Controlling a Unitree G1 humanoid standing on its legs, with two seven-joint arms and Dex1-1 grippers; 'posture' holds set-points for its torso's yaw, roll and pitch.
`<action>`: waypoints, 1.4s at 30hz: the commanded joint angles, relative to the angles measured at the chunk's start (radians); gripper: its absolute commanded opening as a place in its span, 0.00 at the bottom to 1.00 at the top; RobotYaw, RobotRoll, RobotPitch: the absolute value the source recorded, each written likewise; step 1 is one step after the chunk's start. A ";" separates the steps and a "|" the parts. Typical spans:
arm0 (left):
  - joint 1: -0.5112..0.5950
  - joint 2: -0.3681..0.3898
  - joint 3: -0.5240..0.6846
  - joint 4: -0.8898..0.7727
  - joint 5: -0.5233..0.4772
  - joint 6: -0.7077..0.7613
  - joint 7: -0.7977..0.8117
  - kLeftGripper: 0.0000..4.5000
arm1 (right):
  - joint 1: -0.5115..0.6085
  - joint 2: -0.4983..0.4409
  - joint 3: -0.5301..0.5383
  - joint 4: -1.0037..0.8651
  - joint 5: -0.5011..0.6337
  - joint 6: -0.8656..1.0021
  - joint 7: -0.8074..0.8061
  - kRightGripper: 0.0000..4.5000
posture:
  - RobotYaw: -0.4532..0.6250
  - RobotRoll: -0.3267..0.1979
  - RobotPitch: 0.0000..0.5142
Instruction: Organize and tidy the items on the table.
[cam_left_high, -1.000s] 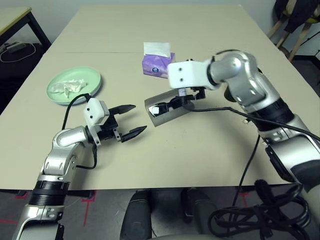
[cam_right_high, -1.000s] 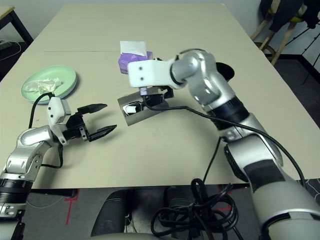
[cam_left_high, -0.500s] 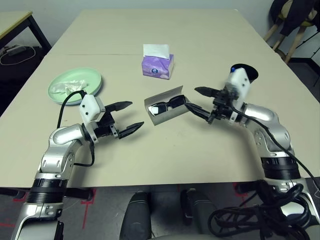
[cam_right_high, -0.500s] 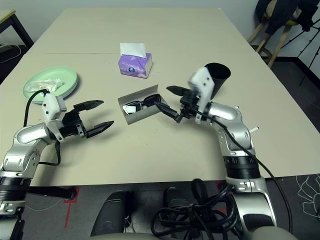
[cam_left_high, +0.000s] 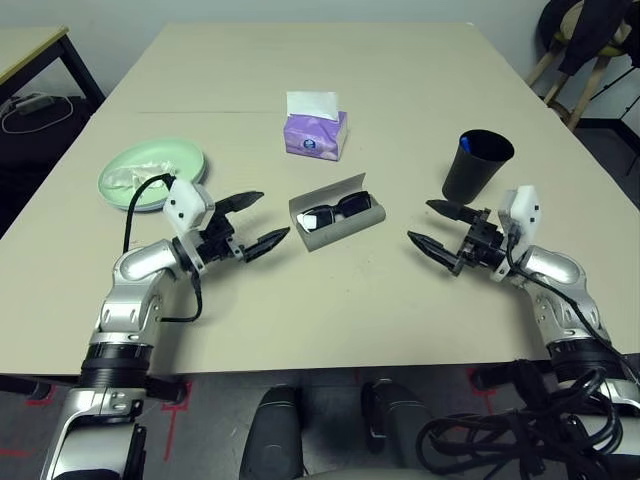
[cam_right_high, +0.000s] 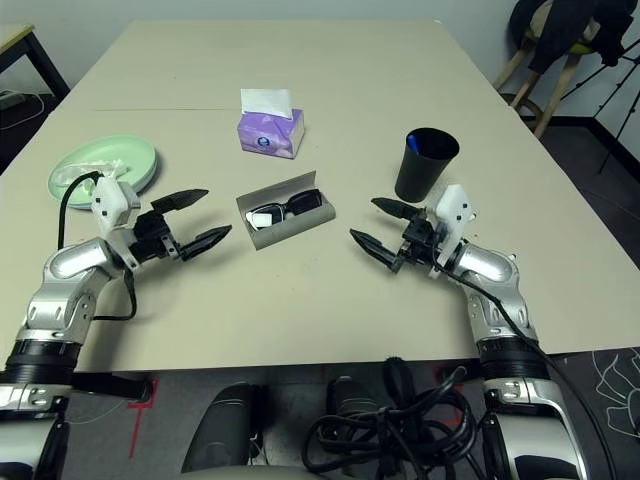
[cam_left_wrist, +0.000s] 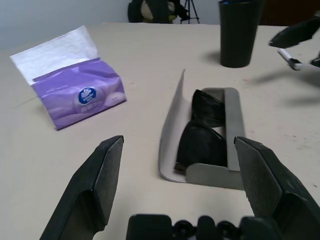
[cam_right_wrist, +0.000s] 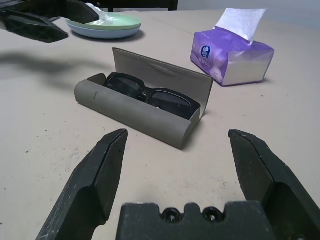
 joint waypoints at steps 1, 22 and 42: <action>-0.025 -0.012 0.000 0.057 0.021 -0.002 0.022 1.00 | -0.001 -0.013 0.010 -0.002 0.012 -0.018 -0.002 0.99 | 0.52 0.62 0.21; -0.311 -0.130 -0.055 0.443 0.201 -0.058 0.249 0.00 | -0.008 -0.014 0.051 -0.103 0.028 0.048 -0.076 1.00 | 0.51 0.62 0.22; -0.119 -0.152 -0.139 0.113 0.161 0.096 0.020 0.00 | 0.015 -0.040 0.058 -0.118 0.043 0.139 -0.082 1.00 | 0.50 0.62 0.21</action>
